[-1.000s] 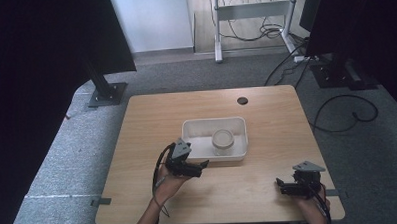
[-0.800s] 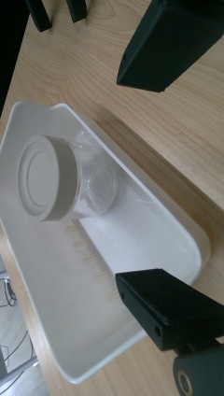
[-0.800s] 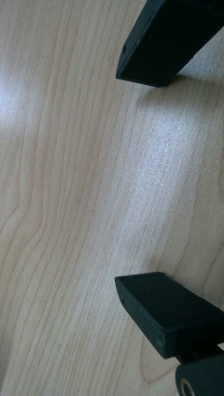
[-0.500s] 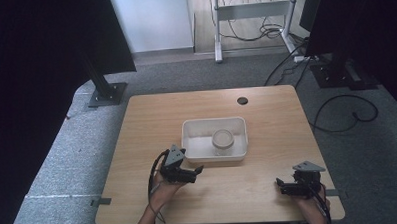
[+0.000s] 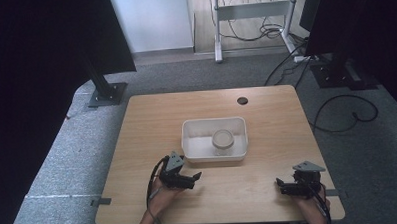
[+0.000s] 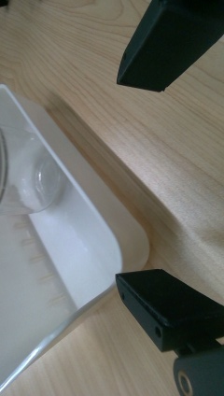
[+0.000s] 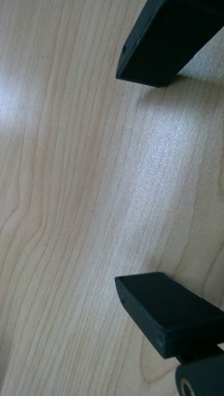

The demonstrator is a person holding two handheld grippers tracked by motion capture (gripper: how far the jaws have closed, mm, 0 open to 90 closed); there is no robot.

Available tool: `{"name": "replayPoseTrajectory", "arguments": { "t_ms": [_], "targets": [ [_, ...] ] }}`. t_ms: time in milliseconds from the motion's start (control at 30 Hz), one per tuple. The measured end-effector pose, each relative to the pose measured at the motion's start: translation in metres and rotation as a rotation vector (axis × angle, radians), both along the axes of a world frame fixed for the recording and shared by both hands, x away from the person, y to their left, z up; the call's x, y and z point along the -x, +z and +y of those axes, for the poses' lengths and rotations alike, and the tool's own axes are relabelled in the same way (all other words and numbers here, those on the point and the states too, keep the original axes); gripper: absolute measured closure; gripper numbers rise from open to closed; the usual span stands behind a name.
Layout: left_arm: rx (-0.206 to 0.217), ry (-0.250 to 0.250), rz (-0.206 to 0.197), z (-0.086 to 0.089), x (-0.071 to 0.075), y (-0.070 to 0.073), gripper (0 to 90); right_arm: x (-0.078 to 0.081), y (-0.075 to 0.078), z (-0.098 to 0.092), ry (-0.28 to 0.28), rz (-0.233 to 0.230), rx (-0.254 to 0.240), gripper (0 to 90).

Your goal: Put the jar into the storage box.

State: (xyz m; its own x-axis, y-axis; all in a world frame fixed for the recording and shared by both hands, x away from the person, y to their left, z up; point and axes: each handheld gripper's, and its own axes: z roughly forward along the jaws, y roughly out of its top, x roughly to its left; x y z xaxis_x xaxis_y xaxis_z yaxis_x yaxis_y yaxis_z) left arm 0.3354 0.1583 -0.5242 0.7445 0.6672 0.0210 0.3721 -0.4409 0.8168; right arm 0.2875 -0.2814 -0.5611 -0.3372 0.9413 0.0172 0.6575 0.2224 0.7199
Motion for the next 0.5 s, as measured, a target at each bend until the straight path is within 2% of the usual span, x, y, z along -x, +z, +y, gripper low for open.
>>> {"name": "replayPoseTrajectory", "arguments": {
  "t_ms": [500],
  "targets": [
    [-0.074,0.006,0.045,-0.003,0.001,-0.018,5.6,0.000,0.000,0.000,-0.001,0.000,0.000,2.8]
  ]
}}
